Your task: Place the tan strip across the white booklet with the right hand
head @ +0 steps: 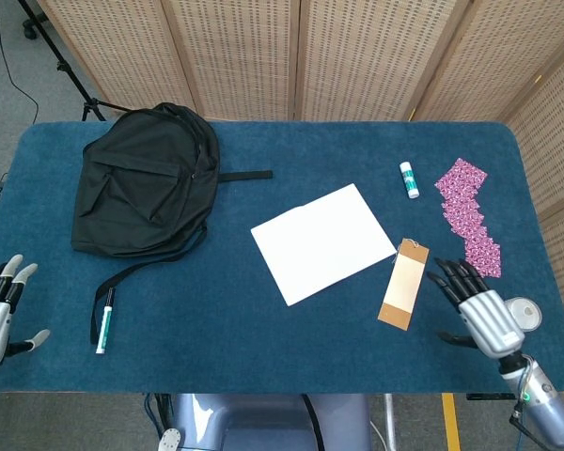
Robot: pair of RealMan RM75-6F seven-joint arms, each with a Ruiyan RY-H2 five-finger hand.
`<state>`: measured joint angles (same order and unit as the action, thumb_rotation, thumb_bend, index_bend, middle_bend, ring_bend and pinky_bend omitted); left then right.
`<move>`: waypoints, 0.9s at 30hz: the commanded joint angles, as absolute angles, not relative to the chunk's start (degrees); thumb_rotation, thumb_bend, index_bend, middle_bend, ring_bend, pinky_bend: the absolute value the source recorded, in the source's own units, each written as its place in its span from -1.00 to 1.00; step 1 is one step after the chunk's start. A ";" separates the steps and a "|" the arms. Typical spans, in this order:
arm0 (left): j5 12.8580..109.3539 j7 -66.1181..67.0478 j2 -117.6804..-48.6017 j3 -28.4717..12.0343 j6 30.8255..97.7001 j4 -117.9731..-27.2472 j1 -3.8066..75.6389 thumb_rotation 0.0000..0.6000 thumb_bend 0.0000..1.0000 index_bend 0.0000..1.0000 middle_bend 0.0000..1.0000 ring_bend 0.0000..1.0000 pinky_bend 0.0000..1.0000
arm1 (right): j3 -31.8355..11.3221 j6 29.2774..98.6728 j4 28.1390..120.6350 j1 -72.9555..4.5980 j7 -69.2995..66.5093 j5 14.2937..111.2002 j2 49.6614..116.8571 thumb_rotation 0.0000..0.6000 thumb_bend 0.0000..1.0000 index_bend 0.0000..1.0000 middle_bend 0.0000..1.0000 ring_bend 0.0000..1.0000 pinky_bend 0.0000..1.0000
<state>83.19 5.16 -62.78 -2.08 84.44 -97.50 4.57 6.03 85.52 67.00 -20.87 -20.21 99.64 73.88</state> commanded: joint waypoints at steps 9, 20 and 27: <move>80.44 6.88 -63.44 -2.69 81.97 -97.62 5.44 1.00 -1.00 -1.00 -1.00 -1.00 -1.00 | 7.95 76.23 41.55 -35.01 -26.54 110.62 83.95 1.00 -0.83 -0.43 -0.98 -1.00 -1.00; 79.07 7.43 -63.85 -3.10 81.48 -97.30 5.61 1.00 -1.00 -1.00 -1.00 -1.00 -1.00 | 10.96 75.18 31.33 -37.18 -28.81 112.15 87.98 1.00 -0.38 -0.43 -0.98 -1.00 -1.00; 78.94 7.75 -64.04 -3.07 81.17 -97.14 5.77 1.00 -1.00 -1.00 -1.00 -1.00 -1.00 | 13.11 74.97 28.67 -38.44 -27.35 113.60 87.59 1.00 -0.51 -0.43 -0.98 -1.00 -1.00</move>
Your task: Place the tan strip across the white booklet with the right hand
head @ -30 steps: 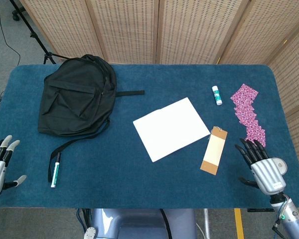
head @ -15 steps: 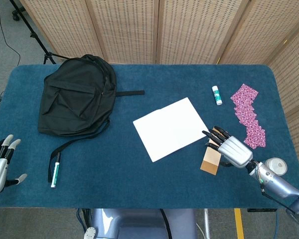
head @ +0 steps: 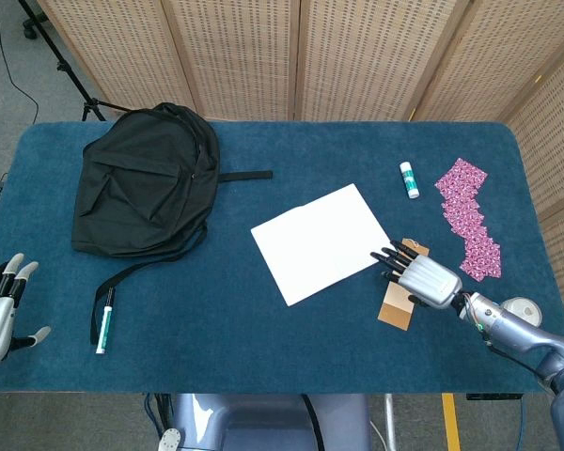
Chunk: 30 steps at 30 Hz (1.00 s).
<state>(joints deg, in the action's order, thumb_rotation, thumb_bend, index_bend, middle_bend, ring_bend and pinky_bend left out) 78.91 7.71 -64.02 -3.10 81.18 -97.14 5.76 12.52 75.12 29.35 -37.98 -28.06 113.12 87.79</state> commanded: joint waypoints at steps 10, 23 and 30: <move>78.73 8.43 -64.56 -3.06 80.55 -97.06 6.18 1.00 -1.00 -1.00 -1.00 -1.00 -1.00 | 14.70 77.30 26.32 -38.21 -28.10 113.58 87.35 1.00 -0.79 -0.43 -0.98 -1.00 -1.00; 78.37 9.86 -65.22 -3.07 80.37 -97.51 6.47 1.00 -1.00 -1.00 -1.00 -1.00 -1.00 | 16.59 76.42 22.16 -38.91 -27.40 113.81 89.53 1.00 -0.74 -0.42 -0.98 -1.00 -1.00; 78.20 10.19 -65.60 -3.10 80.57 -97.32 6.42 1.00 -1.00 -1.00 -1.00 -1.00 -1.00 | 17.23 76.45 21.47 -38.80 -27.37 113.65 89.93 1.00 -0.74 -0.42 -0.98 -1.00 -1.00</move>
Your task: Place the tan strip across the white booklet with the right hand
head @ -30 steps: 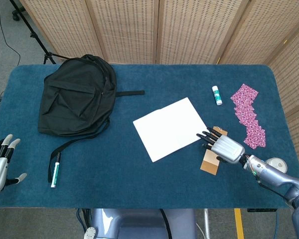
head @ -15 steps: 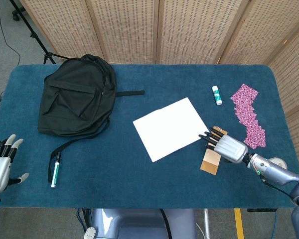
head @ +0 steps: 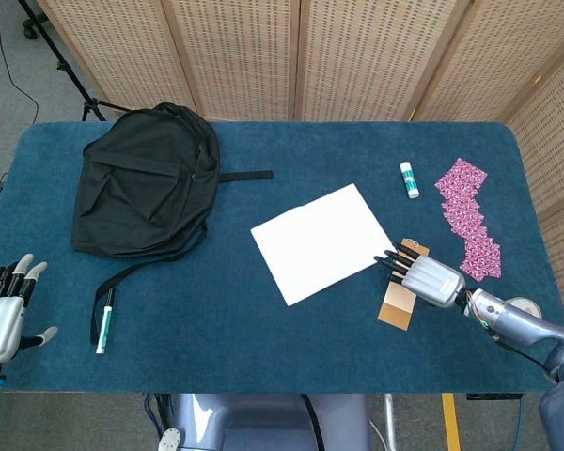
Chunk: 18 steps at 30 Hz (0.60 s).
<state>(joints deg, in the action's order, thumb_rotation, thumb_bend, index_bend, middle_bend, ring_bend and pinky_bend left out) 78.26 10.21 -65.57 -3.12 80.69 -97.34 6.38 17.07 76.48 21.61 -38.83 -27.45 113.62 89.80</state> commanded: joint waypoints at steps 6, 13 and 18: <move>78.12 10.20 -65.66 -3.07 80.51 -97.26 6.43 1.00 -1.00 -1.00 -1.00 -1.00 -1.00 | 17.66 76.26 21.06 -38.77 -27.13 113.55 90.71 1.00 -0.74 -0.42 -0.98 -1.00 -1.00; 77.90 9.94 -65.64 -3.10 80.79 -97.06 6.22 1.00 -1.00 -1.00 -1.00 -1.00 -1.00 | 18.55 75.78 19.92 -38.43 -27.49 113.47 91.83 1.00 -0.74 -0.42 -0.98 -1.00 -1.00; 77.64 10.28 -65.86 -3.11 80.55 -96.94 6.33 1.00 -1.00 -1.00 -1.00 -1.00 -1.00 | 18.87 76.15 19.28 -38.23 -27.57 113.33 92.29 1.00 -0.74 -0.42 -0.98 -1.00 -1.00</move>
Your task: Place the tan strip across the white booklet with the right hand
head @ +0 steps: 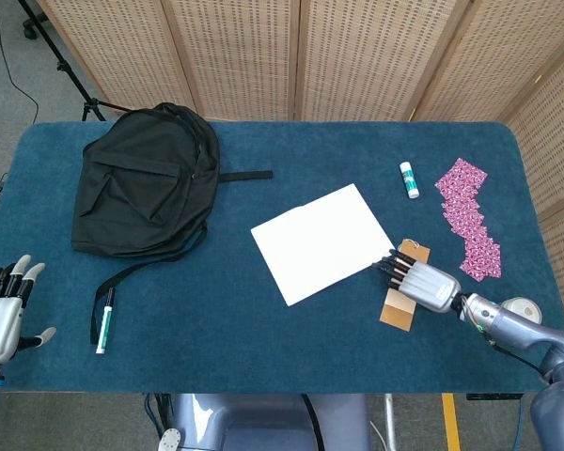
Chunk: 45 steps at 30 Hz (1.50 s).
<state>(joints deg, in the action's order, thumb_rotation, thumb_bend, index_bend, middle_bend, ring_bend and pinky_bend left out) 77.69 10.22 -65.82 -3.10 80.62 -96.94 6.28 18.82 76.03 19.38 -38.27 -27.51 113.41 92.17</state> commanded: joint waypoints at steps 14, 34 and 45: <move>77.79 10.14 -65.82 -3.05 80.63 -96.94 6.32 1.00 -1.00 -1.00 -1.00 -1.00 -1.00 | 19.24 76.37 18.55 -38.03 -28.14 112.63 93.26 1.00 -0.68 -0.31 -0.98 -1.00 -1.00; 77.81 9.89 -65.66 -2.97 80.46 -97.07 6.35 1.00 -1.00 -1.00 -1.00 -1.00 -1.00 | 19.00 80.01 16.56 -37.01 -27.29 111.96 94.71 1.00 -0.42 0.12 -0.92 -1.00 -1.00; 77.65 9.60 -65.44 -2.98 80.18 -97.12 6.43 1.00 -1.00 -1.00 -1.00 -1.00 -1.00 | 16.47 83.18 16.60 -40.13 -24.31 110.32 93.19 1.00 -0.38 0.12 -0.91 -1.00 -1.00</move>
<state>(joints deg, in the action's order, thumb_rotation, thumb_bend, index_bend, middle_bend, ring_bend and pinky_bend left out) 77.65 9.61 -65.44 -2.98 80.18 -97.11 6.43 16.90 82.92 16.38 -39.60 -24.76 110.63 93.57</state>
